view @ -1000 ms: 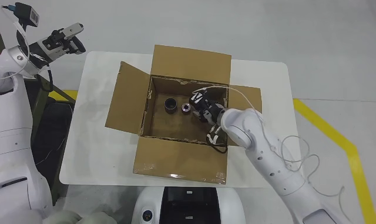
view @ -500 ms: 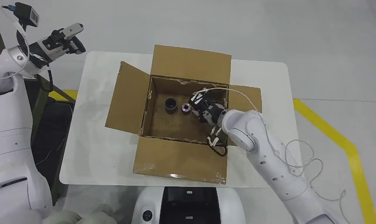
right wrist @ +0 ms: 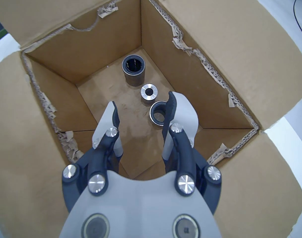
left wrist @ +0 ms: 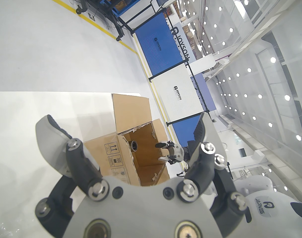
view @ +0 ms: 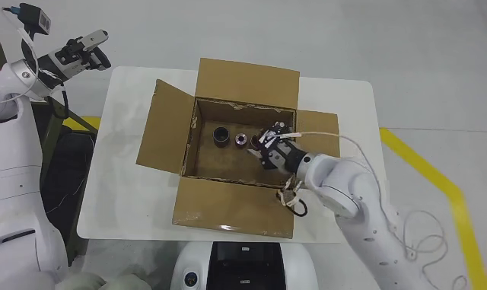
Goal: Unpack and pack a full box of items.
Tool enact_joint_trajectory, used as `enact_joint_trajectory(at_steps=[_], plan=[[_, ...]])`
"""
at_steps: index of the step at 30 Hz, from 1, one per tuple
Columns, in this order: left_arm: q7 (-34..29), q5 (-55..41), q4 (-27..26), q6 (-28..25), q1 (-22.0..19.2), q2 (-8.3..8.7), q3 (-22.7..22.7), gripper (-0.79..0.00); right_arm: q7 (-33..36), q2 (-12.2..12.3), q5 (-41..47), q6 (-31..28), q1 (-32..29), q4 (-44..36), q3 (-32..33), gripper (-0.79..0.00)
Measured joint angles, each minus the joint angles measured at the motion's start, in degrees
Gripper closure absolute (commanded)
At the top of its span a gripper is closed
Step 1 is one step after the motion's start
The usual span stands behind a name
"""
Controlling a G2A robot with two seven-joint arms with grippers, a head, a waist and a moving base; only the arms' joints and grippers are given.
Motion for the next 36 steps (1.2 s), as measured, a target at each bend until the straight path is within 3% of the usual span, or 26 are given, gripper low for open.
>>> enact_joint_trajectory(at_steps=[14,26,27,28,30,36], plan=[[0.0,0.0,0.0,0.0,0.0,0.0,0.0,-0.785,-3.96,2.7,21.81,-5.94,-12.94,-5.51,18.44,-0.496],[0.0,0.0,0.0,0.0,0.0,0.0,0.0,-0.785,-3.54,4.62,44.33,-14.38,-20.5,-1.86,30.92,-0.508],[0.0,0.0,0.0,0.0,0.0,0.0,0.0,-0.785,-3.38,4.75,45.54,-14.59,-20.75,-1.24,31.46,-0.526],[0.0,0.0,0.0,0.0,0.0,0.0,0.0,-0.785,-3.21,4.9,46.84,-14.68,-21.05,-0.49,32.17,-0.671],[0.0,0.0,0.0,0.0,0.0,0.0,0.0,-0.785,-3.25,5.1,47.9,-14.41,-21.56,0.39,33.22,-0.779],[0.0,0.0,0.0,0.0,0.0,0.0,0.0,-0.785,-5.3,5.56,51.22,-14.13,-23.63,3.43,36.03,-0.785]])
